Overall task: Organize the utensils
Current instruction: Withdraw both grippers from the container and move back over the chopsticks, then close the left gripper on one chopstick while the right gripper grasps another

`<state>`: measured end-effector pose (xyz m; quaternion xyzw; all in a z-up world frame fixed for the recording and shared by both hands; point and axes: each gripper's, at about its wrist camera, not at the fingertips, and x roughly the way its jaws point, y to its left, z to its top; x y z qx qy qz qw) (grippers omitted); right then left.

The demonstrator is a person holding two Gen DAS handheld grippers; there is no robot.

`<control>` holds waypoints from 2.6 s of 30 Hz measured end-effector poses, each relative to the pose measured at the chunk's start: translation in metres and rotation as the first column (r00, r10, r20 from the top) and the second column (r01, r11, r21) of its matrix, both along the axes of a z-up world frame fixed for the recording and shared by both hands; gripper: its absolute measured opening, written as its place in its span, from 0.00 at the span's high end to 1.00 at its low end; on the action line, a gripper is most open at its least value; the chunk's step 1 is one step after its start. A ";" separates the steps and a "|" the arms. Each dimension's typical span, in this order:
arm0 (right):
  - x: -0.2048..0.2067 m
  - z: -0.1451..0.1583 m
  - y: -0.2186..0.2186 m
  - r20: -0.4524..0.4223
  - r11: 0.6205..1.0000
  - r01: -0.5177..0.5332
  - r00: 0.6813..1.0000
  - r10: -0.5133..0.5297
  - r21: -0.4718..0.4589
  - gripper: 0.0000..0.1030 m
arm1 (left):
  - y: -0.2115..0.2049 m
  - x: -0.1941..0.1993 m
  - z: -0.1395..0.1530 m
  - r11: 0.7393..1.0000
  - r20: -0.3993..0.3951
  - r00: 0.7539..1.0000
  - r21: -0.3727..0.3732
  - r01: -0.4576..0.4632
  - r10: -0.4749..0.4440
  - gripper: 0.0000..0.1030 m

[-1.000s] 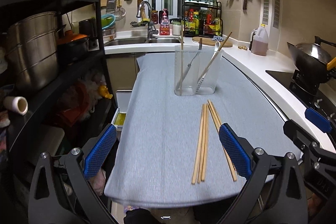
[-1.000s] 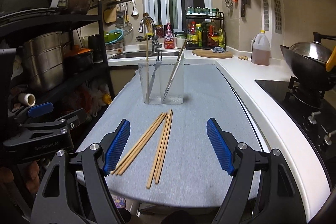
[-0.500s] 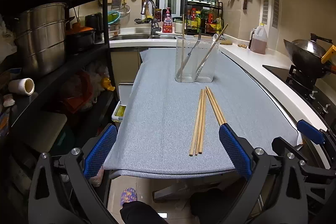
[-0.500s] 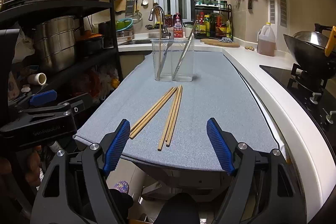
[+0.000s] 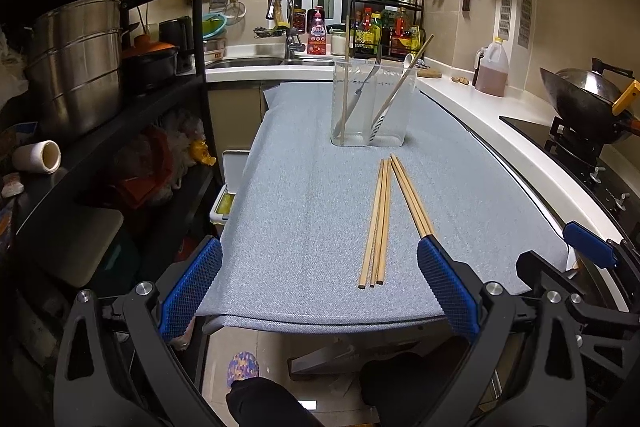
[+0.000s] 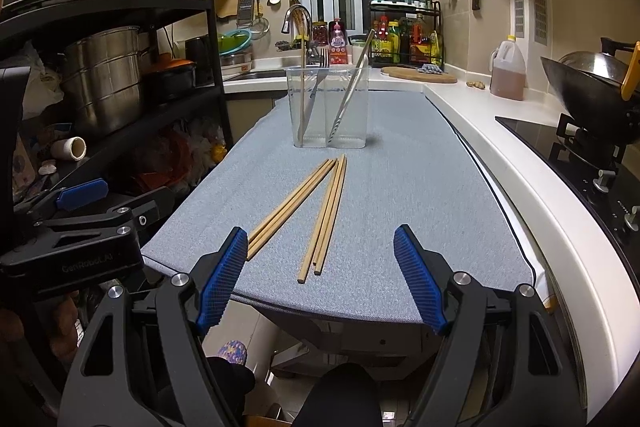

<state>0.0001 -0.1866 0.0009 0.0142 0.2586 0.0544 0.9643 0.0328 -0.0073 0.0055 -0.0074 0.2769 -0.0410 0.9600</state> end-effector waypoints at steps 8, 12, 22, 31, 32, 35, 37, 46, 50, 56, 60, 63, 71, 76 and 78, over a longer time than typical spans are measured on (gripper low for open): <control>0.013 -0.011 -0.003 -0.042 1.000 0.011 0.999 -0.011 0.011 0.28 | 0.004 0.009 -0.010 1.000 -0.030 1.000 0.004 -0.008 0.008 0.08; 0.022 -0.022 -0.004 -0.069 1.000 0.019 0.997 -0.018 0.015 0.33 | 0.005 0.015 -0.019 1.000 -0.045 0.999 0.000 -0.002 0.002 0.08; 0.055 -0.062 -0.005 -0.132 1.000 0.014 0.991 -0.014 0.003 0.66 | 0.009 0.028 -0.041 1.000 -0.103 0.995 -0.003 -0.008 0.007 0.08; 0.069 -0.080 0.005 -0.152 1.000 -0.026 0.988 0.027 0.011 0.68 | 0.009 0.037 -0.048 1.000 -0.126 0.992 0.010 -0.006 0.007 0.08; 0.070 -0.081 0.006 -0.155 1.000 -0.029 0.987 0.030 0.010 0.71 | 0.010 0.037 -0.048 1.000 -0.128 0.992 0.010 -0.006 0.008 0.08; 0.070 -0.084 0.007 -0.157 0.999 -0.036 0.987 0.034 -0.005 0.79 | 0.011 0.039 -0.050 1.000 -0.132 0.991 0.010 -0.006 0.007 0.08; 0.067 -0.086 0.005 -0.151 1.000 -0.028 0.988 0.026 -0.013 0.81 | 0.010 0.040 -0.051 1.000 -0.135 0.991 0.013 -0.004 0.005 0.08; 0.071 -0.088 -0.004 -0.119 0.999 -0.004 0.993 0.000 -0.038 0.81 | 0.002 0.048 -0.062 0.998 -0.126 0.991 0.030 0.050 -0.046 0.08; 0.076 -0.089 -0.009 -0.109 1.000 -0.002 0.994 -0.001 -0.026 0.81 | -0.003 0.055 -0.069 0.995 -0.129 0.988 0.047 0.088 -0.082 0.12; 0.079 -0.091 -0.013 -0.107 1.000 0.007 0.994 -0.008 -0.015 0.81 | -0.003 0.069 -0.081 0.992 -0.161 0.982 0.070 0.109 -0.097 0.19; 0.082 -0.091 -0.015 -0.108 1.000 0.010 0.994 -0.011 -0.012 0.81 | -0.003 0.073 -0.082 0.988 -0.156 0.980 0.075 0.134 -0.121 0.21; 0.083 -0.091 -0.015 -0.110 1.000 0.014 0.994 -0.015 -0.009 0.81 | -0.005 0.075 -0.081 0.985 -0.148 0.979 0.083 0.152 -0.138 0.21; 0.089 -0.092 -0.016 -0.103 1.000 0.014 0.995 -0.015 -0.013 0.79 | -0.010 0.083 -0.086 0.978 -0.149 0.975 0.097 0.183 -0.168 0.21; 0.095 -0.094 -0.016 -0.076 1.000 0.009 0.997 -0.009 -0.011 0.72 | -0.011 0.091 -0.087 0.973 -0.125 0.971 0.078 0.217 -0.206 0.26; 0.097 -0.097 -0.014 -0.046 1.000 0.009 0.999 -0.010 -0.018 0.70 | -0.013 0.090 -0.089 0.970 -0.100 0.968 0.064 0.236 -0.229 0.34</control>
